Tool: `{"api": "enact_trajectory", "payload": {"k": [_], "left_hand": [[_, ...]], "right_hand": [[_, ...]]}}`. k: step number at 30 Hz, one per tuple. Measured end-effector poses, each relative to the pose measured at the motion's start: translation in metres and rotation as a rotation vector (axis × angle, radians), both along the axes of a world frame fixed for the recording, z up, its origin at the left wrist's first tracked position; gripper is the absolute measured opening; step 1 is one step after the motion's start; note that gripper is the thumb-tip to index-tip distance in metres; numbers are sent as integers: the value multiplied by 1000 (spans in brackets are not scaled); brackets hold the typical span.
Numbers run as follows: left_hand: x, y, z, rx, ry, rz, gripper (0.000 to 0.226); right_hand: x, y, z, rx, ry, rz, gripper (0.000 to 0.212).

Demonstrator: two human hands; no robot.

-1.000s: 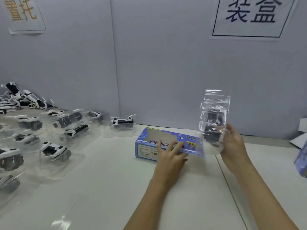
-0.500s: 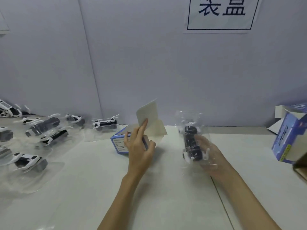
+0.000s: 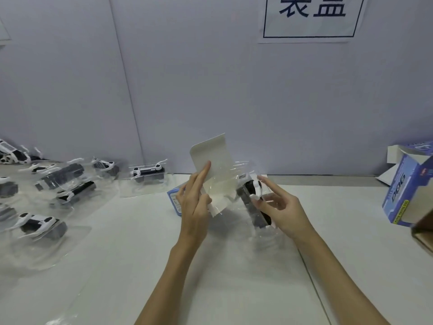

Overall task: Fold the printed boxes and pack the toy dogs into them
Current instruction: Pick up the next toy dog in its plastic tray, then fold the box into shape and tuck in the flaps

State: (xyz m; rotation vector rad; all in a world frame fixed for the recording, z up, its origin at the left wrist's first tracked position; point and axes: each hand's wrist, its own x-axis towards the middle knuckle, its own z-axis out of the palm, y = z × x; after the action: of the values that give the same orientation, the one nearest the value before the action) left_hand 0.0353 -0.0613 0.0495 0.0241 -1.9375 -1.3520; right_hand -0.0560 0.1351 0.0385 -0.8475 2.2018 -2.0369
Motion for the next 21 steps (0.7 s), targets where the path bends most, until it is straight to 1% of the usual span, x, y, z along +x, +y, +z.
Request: {"api": "enact_trajectory", "payload": {"k": [4, 6, 10, 14, 16, 18, 21], "left_hand": [[-1, 0, 0, -8, 16, 8, 80], [-1, 3, -1, -48, 8, 15, 80], [-2, 9, -4, -82, 10, 27, 79], [-6, 8, -9, -101, 19, 46, 79], [-7, 9, -12, -163, 3, 52, 79], [-9, 11, -16, -275, -6, 44, 81], [-12, 14, -21, -402, -9, 47, 84]], "right_hand": [[-5, 4, -2, 93, 68, -59, 66], [-8, 5, -5, 138, 91, -110, 64], [-7, 3, -8, 137, 122, -170, 59], [-8, 4, -10, 192, 126, -182, 66], [-11, 5, -13, 312, 175, -202, 68], [-14, 6, -15, 414, 241, -219, 68], [-17, 9, -18, 475, 284, -234, 65]]}}
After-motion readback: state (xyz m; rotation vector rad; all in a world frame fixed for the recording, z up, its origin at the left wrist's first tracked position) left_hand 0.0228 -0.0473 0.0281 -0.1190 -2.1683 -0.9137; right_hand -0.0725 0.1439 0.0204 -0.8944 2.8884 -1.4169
